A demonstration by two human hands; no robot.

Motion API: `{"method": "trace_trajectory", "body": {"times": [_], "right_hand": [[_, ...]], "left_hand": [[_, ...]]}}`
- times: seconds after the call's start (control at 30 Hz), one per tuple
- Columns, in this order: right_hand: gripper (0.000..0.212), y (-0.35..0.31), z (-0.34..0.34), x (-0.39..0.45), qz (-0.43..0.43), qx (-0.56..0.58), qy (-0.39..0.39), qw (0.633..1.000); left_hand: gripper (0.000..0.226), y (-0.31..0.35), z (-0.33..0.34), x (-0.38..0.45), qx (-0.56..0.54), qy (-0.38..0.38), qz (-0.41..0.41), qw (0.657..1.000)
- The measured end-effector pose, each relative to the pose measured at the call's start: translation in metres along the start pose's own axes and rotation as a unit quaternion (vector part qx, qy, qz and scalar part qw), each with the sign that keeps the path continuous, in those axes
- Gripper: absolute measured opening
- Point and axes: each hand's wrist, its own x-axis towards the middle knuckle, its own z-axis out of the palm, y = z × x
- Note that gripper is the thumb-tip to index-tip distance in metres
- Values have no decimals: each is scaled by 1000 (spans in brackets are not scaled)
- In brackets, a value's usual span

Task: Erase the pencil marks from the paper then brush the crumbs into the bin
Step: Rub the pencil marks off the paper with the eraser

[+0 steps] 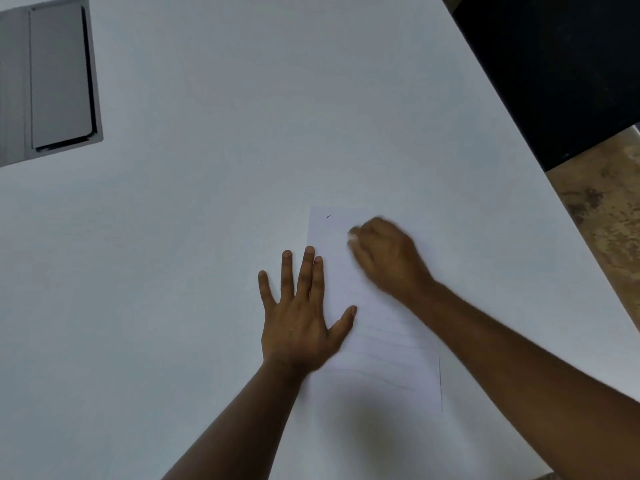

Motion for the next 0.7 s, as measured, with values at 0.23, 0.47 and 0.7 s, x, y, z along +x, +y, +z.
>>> {"method": "trace_trajectory", "body": {"times": [0.23, 0.47, 0.7], "right_hand": [[38, -3, 21, -13, -35, -17, -88, 995], [20, 4, -7, 18, 25, -57, -46, 997], [16, -14, 15, -6, -68, -55, -79, 993]], "left_hand": [[93, 0, 0, -1, -2, 1, 2, 1000], [94, 0, -1, 0, -6, 0, -1, 1000], [94, 0, 1, 0, -2, -1, 3, 1000]]}}
